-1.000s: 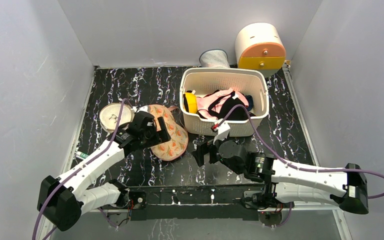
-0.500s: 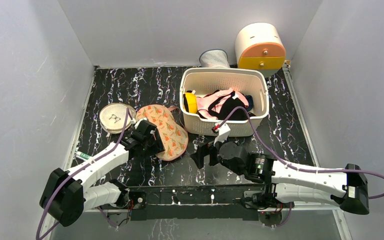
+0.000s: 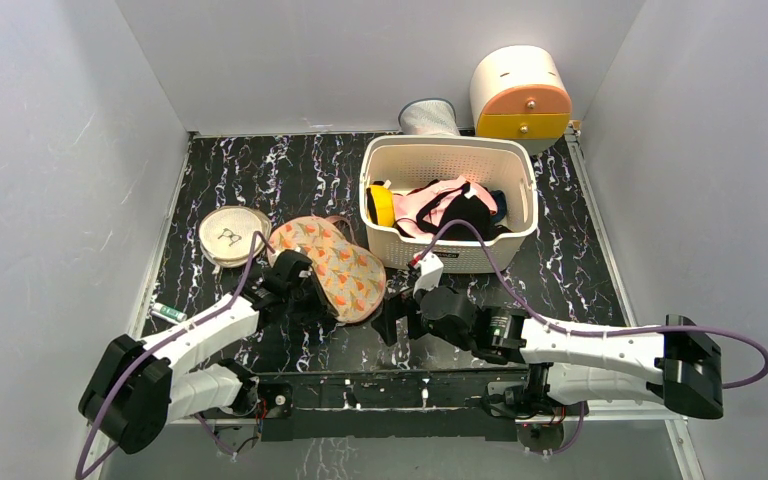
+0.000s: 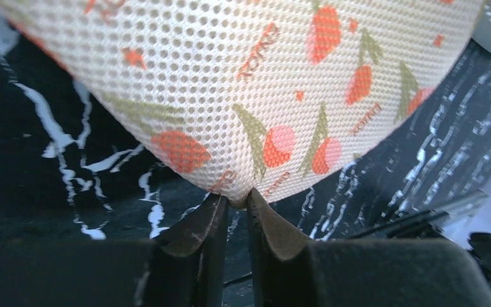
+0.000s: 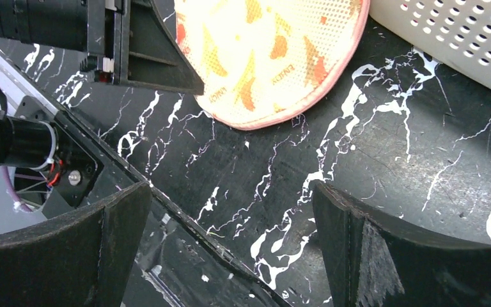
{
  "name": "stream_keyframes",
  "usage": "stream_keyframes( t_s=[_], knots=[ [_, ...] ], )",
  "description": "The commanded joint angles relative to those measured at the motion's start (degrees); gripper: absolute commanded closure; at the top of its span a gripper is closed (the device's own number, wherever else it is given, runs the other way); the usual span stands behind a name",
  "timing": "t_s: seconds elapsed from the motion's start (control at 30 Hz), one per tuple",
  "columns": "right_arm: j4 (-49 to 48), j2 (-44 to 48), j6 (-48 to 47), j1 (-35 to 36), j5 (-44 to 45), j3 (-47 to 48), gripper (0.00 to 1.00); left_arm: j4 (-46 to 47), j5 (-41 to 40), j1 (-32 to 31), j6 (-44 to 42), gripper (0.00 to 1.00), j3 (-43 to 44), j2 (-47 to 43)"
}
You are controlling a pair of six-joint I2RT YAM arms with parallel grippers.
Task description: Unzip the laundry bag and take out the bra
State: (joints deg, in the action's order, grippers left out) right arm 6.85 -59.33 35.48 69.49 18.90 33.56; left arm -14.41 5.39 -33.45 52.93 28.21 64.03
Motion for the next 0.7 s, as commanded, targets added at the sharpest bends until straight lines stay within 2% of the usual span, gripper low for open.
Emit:
stream_keyframes(
  t_s=[0.0, 0.1, 0.33, 0.47, 0.6, 0.67],
  knots=[
    [-5.1, 0.2, 2.5, -1.6, -1.2, -0.3, 0.02, 7.2, 8.4, -0.2, 4.9, 0.88, -0.9, -2.2],
    [-5.6, 1.0, 4.2, -3.3, -1.9, -1.5, 0.02, 11.1, 11.0, -0.7, 7.2, 0.95, -0.4, -1.9],
    [-3.4, 6.2, 7.1, -10.4, -1.6, -5.2, 0.02, 10.1, 14.3, -2.8, 5.5, 0.96, 3.2, 0.4],
    [-3.4, 7.1, 3.3, -17.0, -3.5, -5.5, 0.02, 7.3, 13.3, -2.8, 3.0, 0.90, 3.6, 0.7],
    [-6.8, 3.5, -0.3, -25.4, -9.4, -4.9, 0.03, 6.0, 14.0, -2.8, 1.1, 0.82, 4.4, 2.5],
    [-8.4, 1.2, -1.4, -27.4, -10.3, -4.2, 0.03, 3.9, 12.9, -2.8, 0.0, 0.79, 5.5, 2.4]
  ],
)
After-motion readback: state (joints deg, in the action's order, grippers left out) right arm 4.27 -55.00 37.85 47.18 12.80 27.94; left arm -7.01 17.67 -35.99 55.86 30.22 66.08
